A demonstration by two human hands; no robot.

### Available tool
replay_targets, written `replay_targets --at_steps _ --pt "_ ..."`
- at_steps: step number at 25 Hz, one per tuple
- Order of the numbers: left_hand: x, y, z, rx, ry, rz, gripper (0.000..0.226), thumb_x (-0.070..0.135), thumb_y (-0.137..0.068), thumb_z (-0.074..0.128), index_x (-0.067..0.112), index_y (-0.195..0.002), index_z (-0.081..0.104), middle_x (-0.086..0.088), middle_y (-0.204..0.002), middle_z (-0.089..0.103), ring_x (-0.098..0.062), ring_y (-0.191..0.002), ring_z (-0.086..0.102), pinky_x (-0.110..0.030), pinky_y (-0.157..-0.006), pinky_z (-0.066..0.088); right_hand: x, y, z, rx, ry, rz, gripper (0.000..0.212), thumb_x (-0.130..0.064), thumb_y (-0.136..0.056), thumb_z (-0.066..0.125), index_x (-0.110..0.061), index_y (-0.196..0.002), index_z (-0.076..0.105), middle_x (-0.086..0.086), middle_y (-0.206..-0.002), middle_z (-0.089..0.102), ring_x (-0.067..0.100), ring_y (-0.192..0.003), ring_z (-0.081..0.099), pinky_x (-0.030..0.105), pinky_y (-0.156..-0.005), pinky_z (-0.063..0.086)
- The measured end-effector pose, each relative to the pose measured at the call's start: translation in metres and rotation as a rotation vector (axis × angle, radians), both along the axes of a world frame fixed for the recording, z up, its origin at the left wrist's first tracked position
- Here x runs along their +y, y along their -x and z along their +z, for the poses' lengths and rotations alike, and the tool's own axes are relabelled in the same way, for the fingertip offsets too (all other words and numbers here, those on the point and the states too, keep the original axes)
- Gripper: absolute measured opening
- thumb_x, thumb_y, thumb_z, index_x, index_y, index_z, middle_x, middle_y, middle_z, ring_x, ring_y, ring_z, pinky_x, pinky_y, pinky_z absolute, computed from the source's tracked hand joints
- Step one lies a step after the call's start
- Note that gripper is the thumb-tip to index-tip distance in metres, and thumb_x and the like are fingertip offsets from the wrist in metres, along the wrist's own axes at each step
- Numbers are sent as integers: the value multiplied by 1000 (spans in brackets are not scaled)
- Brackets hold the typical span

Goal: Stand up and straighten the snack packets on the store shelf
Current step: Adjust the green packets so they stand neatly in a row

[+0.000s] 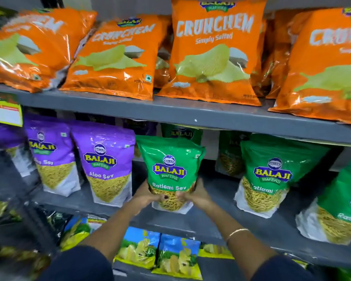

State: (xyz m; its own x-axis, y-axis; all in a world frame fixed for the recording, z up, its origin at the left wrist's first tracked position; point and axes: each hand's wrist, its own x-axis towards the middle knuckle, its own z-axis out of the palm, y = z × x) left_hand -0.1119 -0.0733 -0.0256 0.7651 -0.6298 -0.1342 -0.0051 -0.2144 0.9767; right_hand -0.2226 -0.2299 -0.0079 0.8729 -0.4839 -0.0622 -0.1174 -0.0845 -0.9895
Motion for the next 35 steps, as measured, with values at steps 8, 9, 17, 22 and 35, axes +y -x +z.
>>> replay_targets --at_steps 8,9,17,22,35 --pt "6 -3 6 -48 -110 -8 76 2 -64 79 6 -130 42 -10 -120 58 -18 -112 52 -26 -92 38 28 -21 185 613 1054 84 46 -43 -92 44 -10 -122 53 10 -111 58 25 -96 57 27 -70 42" --pt "7 -5 4 -53 -124 -7 76 5 -63 81 7 -129 43 -9 -118 59 -20 -115 53 -27 -93 39 29 -21 185 600 1054 104 44 -40 -92 45 -12 -125 51 8 -100 56 22 -82 54 25 -61 38" --pt "7 -16 0 -111 -155 -107 75 8 -67 79 8 -132 42 -8 -129 57 -19 -119 50 -29 -95 39 -40 -4 92 -14 -9 -161 22 -4 -86 51 -12 -106 59 4 -93 71 0 -61 66 25 -63 43" --pt "-3 -12 -7 -191 -224 -131 69 15 -63 81 13 -124 50 -10 -128 61 -26 -117 56 -42 -103 45 -7 20 -5 309 63 239 98 -7 -59 82 -16 -137 24 1 -131 49 21 -124 46 39 -106 41" --pt "8 -17 -12 -236 -199 -71 70 12 -66 80 10 -127 45 -13 -128 60 -28 -118 55 -37 -100 44 8 0 -25 208 67 88 88 -1 -66 78 -12 -137 27 12 -137 49 27 -128 44 46 -112 35"
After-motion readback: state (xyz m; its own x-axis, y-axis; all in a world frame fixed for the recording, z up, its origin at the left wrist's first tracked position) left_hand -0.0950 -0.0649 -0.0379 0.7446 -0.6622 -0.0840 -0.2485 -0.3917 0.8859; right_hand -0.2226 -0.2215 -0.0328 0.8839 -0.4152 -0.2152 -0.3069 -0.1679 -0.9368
